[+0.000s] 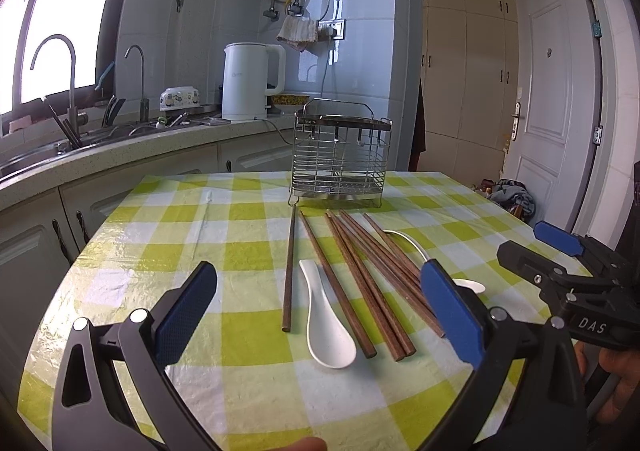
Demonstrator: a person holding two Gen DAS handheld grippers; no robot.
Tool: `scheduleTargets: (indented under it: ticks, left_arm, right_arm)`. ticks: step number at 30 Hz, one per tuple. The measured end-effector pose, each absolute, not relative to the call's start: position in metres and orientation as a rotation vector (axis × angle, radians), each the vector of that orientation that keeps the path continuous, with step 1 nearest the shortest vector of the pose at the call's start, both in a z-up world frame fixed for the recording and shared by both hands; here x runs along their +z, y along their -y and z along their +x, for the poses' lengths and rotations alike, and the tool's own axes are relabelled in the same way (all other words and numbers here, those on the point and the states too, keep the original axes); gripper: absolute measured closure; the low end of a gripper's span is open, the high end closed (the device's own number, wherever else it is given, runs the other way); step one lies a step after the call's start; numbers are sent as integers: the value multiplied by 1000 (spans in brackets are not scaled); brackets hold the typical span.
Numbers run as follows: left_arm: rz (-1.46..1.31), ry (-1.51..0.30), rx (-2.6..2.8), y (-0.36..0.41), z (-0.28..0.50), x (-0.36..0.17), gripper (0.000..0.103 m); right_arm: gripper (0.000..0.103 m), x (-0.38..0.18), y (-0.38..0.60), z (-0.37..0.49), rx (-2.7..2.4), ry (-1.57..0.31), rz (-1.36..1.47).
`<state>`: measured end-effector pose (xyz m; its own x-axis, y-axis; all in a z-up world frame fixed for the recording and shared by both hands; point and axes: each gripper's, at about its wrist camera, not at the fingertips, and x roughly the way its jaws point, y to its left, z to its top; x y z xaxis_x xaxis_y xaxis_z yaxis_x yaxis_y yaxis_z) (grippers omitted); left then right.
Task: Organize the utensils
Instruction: 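Grasp the small white spoon with the left tool while the right tool grasps the white ladle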
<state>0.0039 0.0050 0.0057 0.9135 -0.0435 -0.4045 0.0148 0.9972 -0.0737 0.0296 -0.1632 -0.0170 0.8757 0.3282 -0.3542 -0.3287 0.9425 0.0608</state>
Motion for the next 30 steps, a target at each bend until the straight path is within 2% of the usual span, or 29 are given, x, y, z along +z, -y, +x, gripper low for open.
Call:
scheduleTargets:
  ticks: [3,7,9,10,12,14,15,18,21,28,30]
  left_arm:
    - [-90,-501,-17,-14,15,5,5]
    - [-133,-613,-23,-26,33,4,5]
    - [-166,-662,-58,-30,45,2,22]
    - [-177,-682,-68,-31,50,0,25]
    - [-181,-732,-71,-32,65,-4,40]
    - [-184,-774,-83,-31,80,-10,48]
    - [-187,-795,-90,-30,87,-13,57]
    - [-197,-837,-121,-27,106,-22,66]
    - [-221,-884,-126,-27,123,-32,69]
    - [-234,-945,-117,-29,145,-46,72]
    - [-235,-958,-116,-28,149,-49,74]
  right_arm:
    - [17,-19,165,49,312,-486,-8]
    - [17,-32,164,93,334,-738,2]
    - [17,-39,162,110,347,-806,13]
    - [17,-41,159,118,323,-840,0]
    - [17,-43,158,132,329,-882,20]
    - [18,-44,157,144,352,-891,24]
    - [18,-44,153,150,345,-892,-6]
    - [29,-48,146,166,356,-918,-36]
    - [33,-51,141,179,376,-937,-53]
    - [50,-60,138,202,408,-974,-46]
    - [51,-60,138,206,421,-979,-33]
